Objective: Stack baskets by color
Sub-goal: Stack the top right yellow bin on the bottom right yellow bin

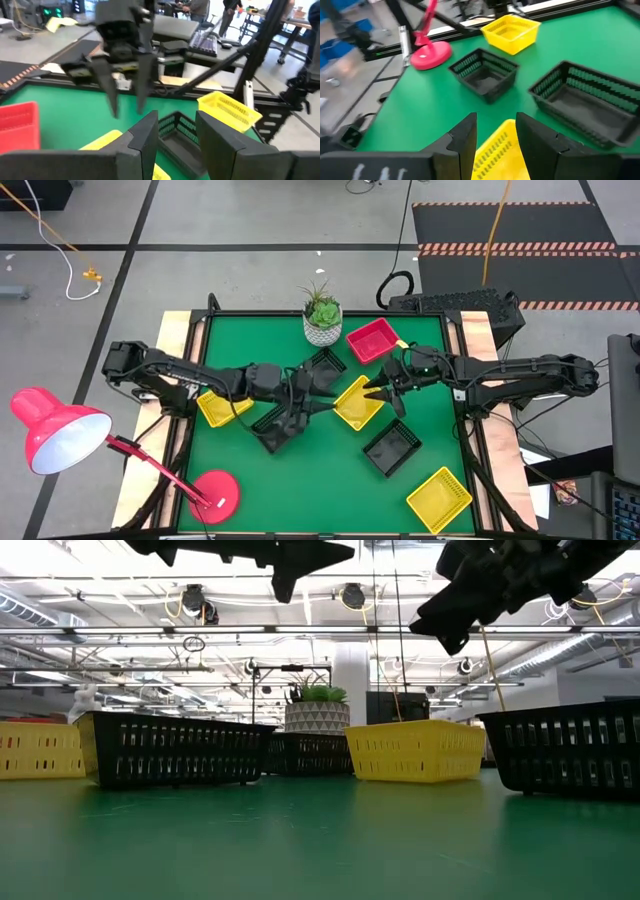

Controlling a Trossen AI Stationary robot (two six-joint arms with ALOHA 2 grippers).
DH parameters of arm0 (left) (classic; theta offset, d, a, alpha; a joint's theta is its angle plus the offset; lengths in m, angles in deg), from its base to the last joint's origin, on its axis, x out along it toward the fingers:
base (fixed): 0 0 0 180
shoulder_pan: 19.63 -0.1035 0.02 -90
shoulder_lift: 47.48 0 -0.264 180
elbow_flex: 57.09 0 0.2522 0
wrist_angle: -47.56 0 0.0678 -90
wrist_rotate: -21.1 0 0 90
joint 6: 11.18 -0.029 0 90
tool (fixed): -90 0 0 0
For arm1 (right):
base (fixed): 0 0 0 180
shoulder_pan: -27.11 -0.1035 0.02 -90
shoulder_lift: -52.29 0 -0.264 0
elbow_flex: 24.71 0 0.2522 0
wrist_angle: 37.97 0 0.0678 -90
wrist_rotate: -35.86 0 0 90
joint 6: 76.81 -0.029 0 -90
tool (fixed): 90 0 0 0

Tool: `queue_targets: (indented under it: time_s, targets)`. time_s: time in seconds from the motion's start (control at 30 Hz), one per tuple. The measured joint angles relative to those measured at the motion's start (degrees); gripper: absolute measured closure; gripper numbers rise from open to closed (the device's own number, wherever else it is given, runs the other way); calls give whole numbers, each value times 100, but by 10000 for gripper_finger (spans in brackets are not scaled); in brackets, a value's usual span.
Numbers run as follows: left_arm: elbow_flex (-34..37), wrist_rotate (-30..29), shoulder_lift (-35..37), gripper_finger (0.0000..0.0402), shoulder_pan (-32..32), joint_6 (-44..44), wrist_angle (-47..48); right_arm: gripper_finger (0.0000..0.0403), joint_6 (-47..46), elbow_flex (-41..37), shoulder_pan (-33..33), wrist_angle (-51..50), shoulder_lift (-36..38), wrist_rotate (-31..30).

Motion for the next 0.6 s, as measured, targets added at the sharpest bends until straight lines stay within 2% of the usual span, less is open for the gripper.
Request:
queue_targets:
  time_s: [0.3,0.6]
  targets:
    - [0,-472,-2,270,158,60,29,273,-36,2,-2,52,0,-11]
    - [0,-512,-2,270,173,110,26,273,196,4,0,328,0,-7]
